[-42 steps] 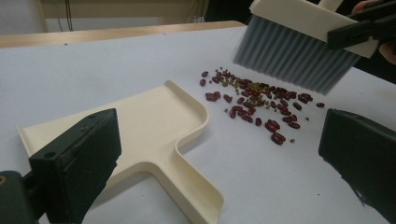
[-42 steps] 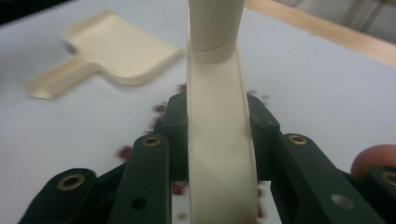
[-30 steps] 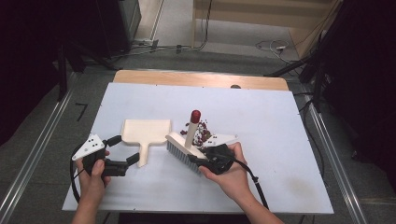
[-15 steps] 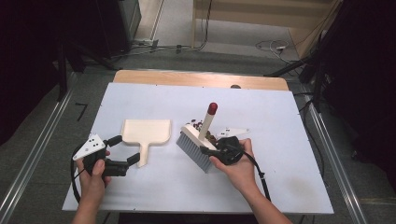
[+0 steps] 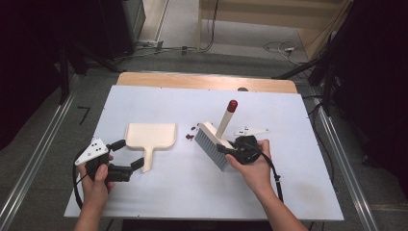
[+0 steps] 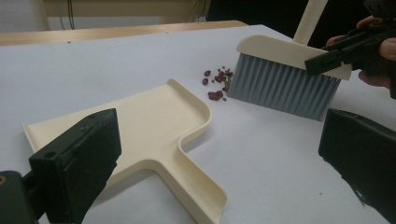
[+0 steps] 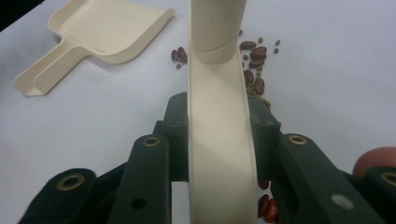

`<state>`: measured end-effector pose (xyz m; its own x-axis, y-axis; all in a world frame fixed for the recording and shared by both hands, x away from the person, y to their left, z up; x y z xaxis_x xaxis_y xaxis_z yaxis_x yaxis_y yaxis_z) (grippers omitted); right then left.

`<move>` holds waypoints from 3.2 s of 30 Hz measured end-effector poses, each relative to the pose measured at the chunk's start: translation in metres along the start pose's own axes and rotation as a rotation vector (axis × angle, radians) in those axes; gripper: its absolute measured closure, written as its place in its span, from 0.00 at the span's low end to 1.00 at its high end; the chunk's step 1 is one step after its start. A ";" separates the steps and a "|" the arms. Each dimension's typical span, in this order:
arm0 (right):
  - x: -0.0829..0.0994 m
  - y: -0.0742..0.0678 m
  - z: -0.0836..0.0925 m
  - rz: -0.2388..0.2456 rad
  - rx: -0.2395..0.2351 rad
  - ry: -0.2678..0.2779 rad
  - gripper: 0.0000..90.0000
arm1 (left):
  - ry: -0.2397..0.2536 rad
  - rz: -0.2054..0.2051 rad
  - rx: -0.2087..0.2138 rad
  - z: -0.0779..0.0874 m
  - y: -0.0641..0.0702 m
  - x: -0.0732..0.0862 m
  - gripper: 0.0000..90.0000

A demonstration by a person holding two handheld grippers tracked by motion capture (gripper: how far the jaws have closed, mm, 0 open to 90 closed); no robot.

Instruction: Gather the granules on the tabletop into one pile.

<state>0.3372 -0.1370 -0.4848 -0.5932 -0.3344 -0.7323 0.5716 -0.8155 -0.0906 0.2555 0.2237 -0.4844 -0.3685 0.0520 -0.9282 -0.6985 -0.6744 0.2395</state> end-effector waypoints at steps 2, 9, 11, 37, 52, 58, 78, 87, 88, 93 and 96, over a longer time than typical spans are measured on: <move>-0.001 -0.002 0.002 -0.003 -0.010 0.005 0.73 | 0.000 0.001 0.000 0.000 0.000 0.000 0.00; -0.009 -0.012 0.011 -0.002 -0.023 0.037 0.73 | -0.001 0.001 0.001 -0.001 0.001 0.000 0.00; -0.012 -0.019 0.009 0.001 -0.026 0.043 0.73 | -0.003 0.002 -0.001 -0.001 0.002 0.000 0.00; -0.026 -0.030 -0.045 -0.189 0.034 0.037 0.73 | -0.007 0.000 0.007 -0.004 0.003 0.001 0.00; -0.009 0.016 -0.022 -0.266 0.100 0.050 0.73 | -0.008 0.000 0.008 -0.004 0.003 0.001 0.00; -0.005 0.028 -0.013 -0.295 0.107 0.063 0.73 | -0.010 -0.003 0.010 -0.006 0.004 0.001 0.00; -0.046 -0.013 -0.054 -0.295 0.130 0.063 0.73 | -0.002 0.005 0.013 -0.002 0.001 0.002 0.00; -0.030 0.014 -0.040 -0.340 0.167 0.063 0.73 | -0.017 -0.001 0.019 -0.008 0.004 0.002 0.00; -0.029 0.016 -0.038 -0.356 0.165 0.062 0.73 | -0.019 -0.001 0.018 -0.009 0.004 0.002 0.00; -0.028 0.019 -0.032 -0.370 0.153 0.079 0.73 | -0.023 -0.006 0.020 -0.010 0.004 0.002 0.00; -0.032 0.017 -0.024 -0.333 0.130 0.111 0.73 | -0.020 -0.001 0.018 -0.009 0.003 0.003 0.00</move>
<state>0.3795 -0.1285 -0.4793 -0.6656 0.0066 -0.7462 0.2763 -0.9267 -0.2546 0.2578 0.2151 -0.4886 -0.3798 0.0679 -0.9226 -0.7101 -0.6606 0.2437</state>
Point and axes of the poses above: each handheld gripper's, and its own axes: z roughly backward along the jaws, x roughly out of its underside, y roughly to its right, the point moved 4 cm from there along -z, roughly forward along the jaws, and after that the axes turned 9 degrees about x, right-handed, at the moved point
